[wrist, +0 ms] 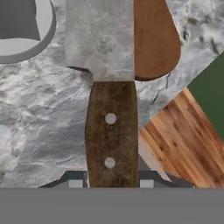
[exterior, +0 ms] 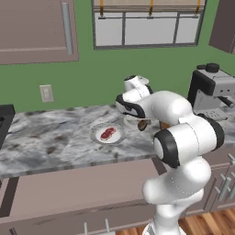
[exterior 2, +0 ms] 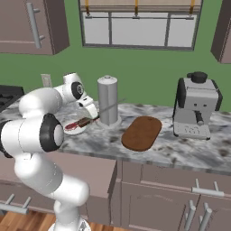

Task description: Pick up the knife from the drawer and place it on the cutting board. Then place the meat from the plate to the cutting board.

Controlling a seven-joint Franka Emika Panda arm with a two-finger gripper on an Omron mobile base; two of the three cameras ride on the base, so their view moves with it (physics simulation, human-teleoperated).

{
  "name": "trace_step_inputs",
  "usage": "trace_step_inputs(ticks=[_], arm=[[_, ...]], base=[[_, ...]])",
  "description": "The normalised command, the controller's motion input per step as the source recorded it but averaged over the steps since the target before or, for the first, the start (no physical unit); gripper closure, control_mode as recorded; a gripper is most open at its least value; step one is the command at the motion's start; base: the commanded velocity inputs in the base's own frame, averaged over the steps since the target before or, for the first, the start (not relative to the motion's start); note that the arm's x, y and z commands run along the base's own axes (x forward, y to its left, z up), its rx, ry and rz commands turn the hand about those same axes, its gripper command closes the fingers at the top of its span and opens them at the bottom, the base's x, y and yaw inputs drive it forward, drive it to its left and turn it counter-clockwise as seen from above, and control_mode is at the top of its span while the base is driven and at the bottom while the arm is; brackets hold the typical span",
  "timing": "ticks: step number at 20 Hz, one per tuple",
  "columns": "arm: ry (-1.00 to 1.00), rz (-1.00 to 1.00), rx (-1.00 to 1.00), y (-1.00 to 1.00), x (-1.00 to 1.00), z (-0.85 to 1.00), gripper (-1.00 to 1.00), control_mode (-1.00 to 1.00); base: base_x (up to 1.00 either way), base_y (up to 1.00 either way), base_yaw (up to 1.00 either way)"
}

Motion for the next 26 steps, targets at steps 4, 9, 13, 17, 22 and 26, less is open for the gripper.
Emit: trace_step_inputs(ticks=[4,9,13,17,22,26], arm=[[0.11,0.35,0.00,-0.71,0.11,0.00,1.00,-1.00],[0.05,0.32,0.00,-0.79,0.05,0.00,1.00,-1.00],[0.02,0.23,0.02,-0.77,0.10,0.00,1.00,-1.00],[0.00,0.09,0.11,-0.76,0.20,0.00,1.00,-1.00],[0.03,0.00,0.12,-0.58,0.29,0.00,1.00,-1.00],[0.03,0.02,0.01,-0.39,0.41,0.00,1.00,-1.00]], base=[[0.00,0.00,0.00],[0.00,0.00,0.00],[0.00,0.00,0.00],[0.00,0.00,0.00],[0.00,0.00,0.00],[0.00,0.00,0.00]])
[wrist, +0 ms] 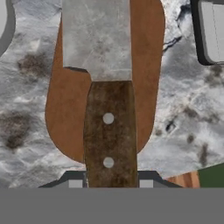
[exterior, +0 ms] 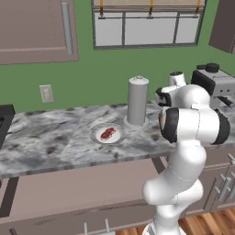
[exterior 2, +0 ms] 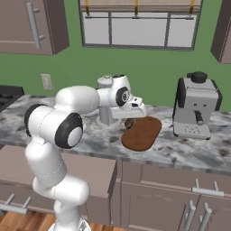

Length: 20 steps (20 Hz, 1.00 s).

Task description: Pick up the knife from the drawer and place it on the cutting board. Then place the meat from the plate to the cutting board.

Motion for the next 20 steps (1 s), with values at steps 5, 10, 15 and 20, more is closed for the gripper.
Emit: trace_step_inputs(ticks=[5,10,15,20], arm=[[0.03,0.03,0.01,-0.39,0.37,0.00,1.00,-1.00],[0.00,0.06,0.00,-0.36,0.22,-0.06,1.00,-1.00],[0.00,0.10,0.00,-0.39,0.03,-0.22,1.00,-1.00],[0.00,0.08,0.01,-0.22,0.00,-0.32,1.00,-1.00]], base=[[0.00,0.00,0.00],[0.00,0.00,0.00],[0.00,0.00,0.00],[0.00,0.00,0.00]])
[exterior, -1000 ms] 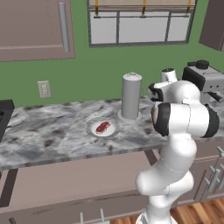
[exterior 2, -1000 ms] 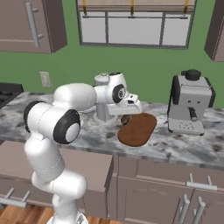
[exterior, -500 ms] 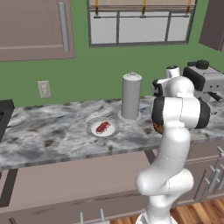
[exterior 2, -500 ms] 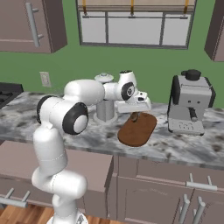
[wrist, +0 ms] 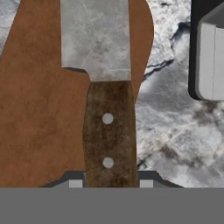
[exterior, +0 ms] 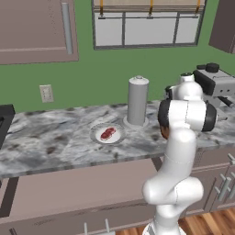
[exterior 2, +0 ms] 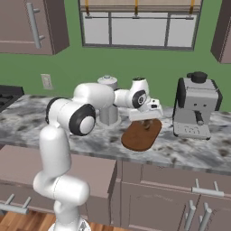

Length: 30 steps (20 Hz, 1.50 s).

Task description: Pick up the knife from the drawer and place it on the cutting board. Then place the meat from the plate to the cutting board.

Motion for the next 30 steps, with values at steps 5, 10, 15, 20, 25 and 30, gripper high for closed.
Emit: trace_step_inputs(ticks=[5,10,15,20,25,30], arm=[[0.00,0.07,0.08,-0.17,0.00,-0.17,1.00,-1.00],[0.00,0.09,0.11,-0.13,0.02,-0.10,1.00,-1.00],[0.00,0.01,0.07,-0.03,0.00,-0.18,1.00,-1.00],[0.00,0.00,0.01,0.00,0.00,-0.21,1.00,-1.00],[0.00,0.00,0.00,0.03,0.00,-0.27,1.00,-1.00],[0.00,0.00,0.00,0.10,0.00,-0.27,1.00,-1.00]], base=[[0.00,0.00,0.00],[0.00,0.00,0.00],[0.00,0.00,0.00],[0.00,0.00,0.00],[0.00,0.00,0.00],[0.00,0.00,0.00]])
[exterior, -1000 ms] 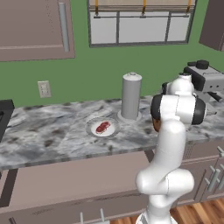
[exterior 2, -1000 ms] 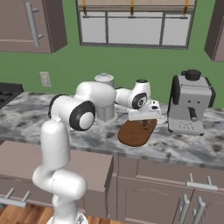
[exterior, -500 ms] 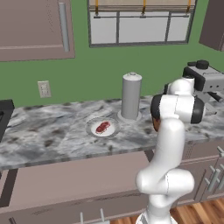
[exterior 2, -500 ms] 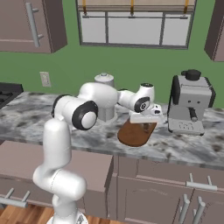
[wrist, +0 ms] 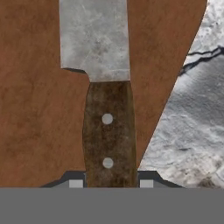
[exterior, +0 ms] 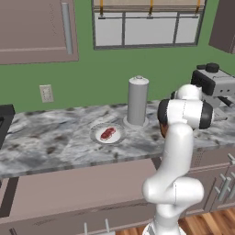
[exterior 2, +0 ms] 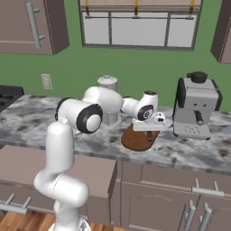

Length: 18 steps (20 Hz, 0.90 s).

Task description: Pick up the knife from the drawer and place it on the cutting board. Then place the meat from the plate to the cutting board.

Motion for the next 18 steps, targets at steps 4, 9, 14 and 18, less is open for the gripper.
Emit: trace_step_inputs(ticks=[4,9,14,18], arm=[[0.00,0.00,0.00,0.00,0.00,-0.27,1.00,-1.00],[0.00,0.00,0.00,0.00,0.00,-0.28,1.00,-1.00],[0.00,0.00,0.00,0.01,0.00,-0.27,1.00,-1.00],[0.00,0.00,0.00,0.01,0.00,-0.28,1.00,-1.00]], base=[[0.00,0.00,0.00],[0.00,0.00,0.00],[0.00,0.00,0.00],[0.00,0.00,0.00]])
